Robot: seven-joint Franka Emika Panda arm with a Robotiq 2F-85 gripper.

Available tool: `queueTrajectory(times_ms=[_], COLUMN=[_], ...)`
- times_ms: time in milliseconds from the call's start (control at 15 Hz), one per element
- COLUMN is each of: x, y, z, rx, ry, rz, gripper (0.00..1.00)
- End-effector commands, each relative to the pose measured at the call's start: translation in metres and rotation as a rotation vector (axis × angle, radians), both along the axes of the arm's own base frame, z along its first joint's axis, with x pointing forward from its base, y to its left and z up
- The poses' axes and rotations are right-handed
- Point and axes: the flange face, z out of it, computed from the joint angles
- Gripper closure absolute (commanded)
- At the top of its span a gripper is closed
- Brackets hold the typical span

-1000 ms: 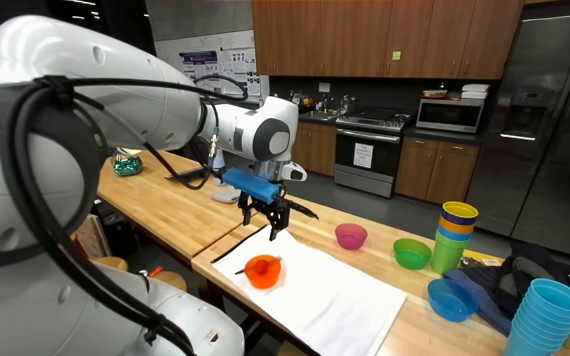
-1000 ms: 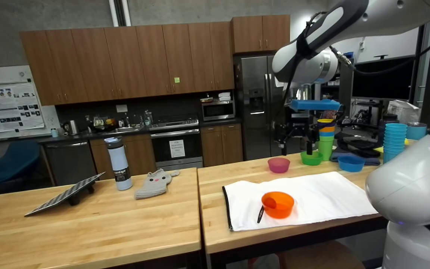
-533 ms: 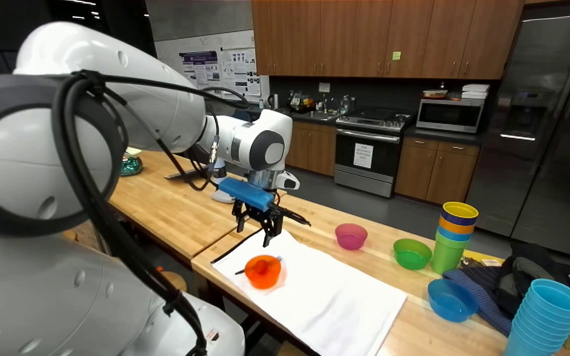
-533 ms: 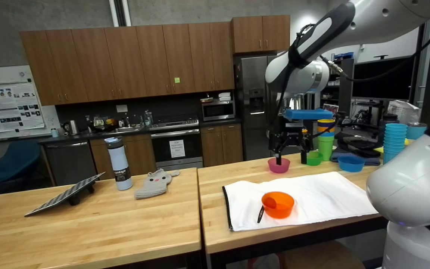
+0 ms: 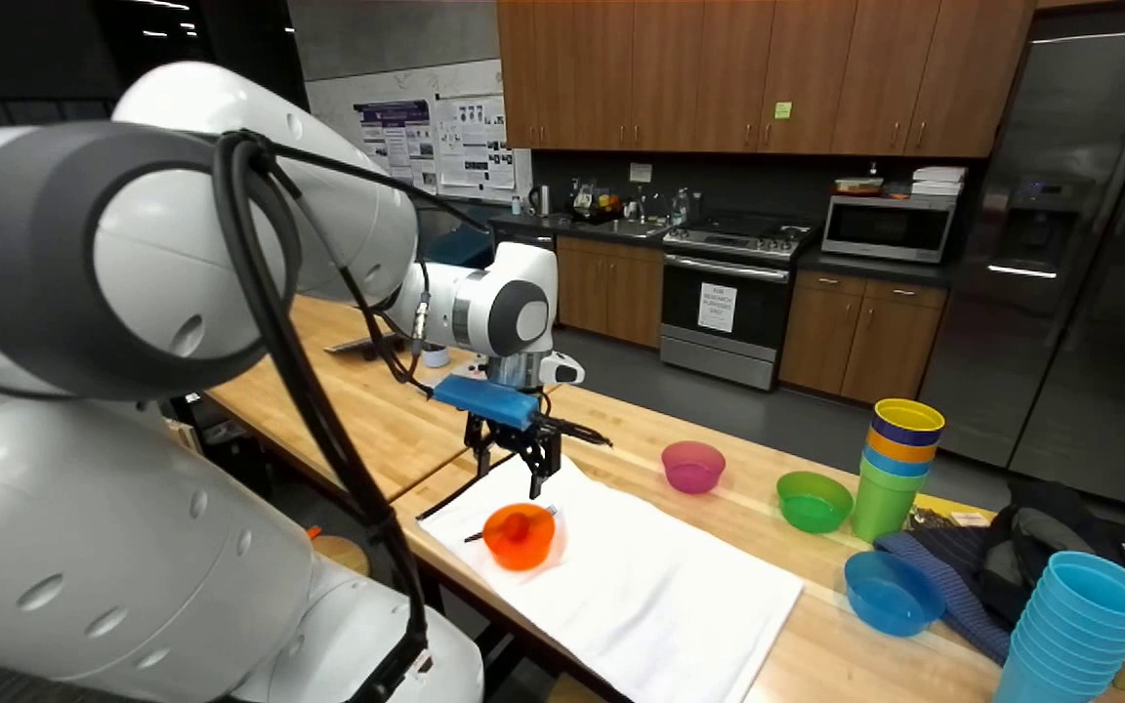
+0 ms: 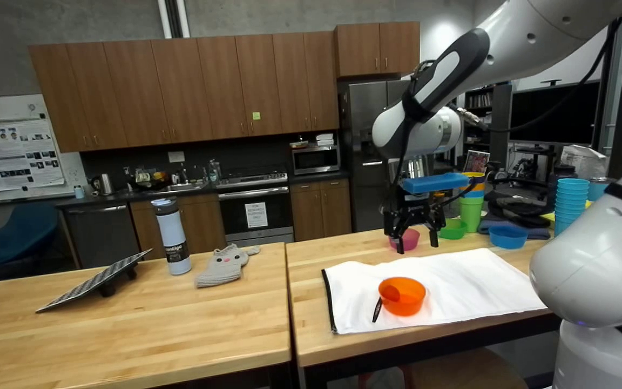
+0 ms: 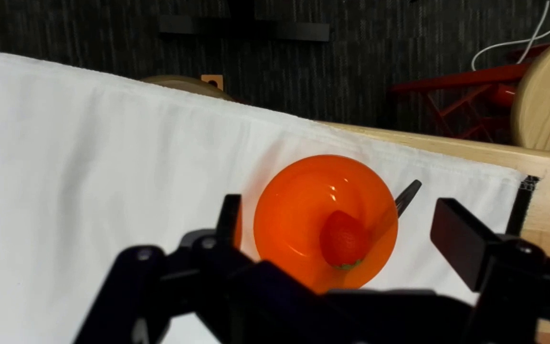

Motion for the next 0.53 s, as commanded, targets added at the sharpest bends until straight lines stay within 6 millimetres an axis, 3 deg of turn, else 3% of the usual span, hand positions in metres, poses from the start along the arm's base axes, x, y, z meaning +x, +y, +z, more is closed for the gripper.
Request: queueTrajectory(times_ms=[0,467], x=[0.009,0.028], y=[0.003,0.01], z=[-0.015,-0.044], rx=[-0.037,-0.052], ry=[-0.021,-0.061], rz=[-0.004,-0.022], gripper=[0.0,0.0])
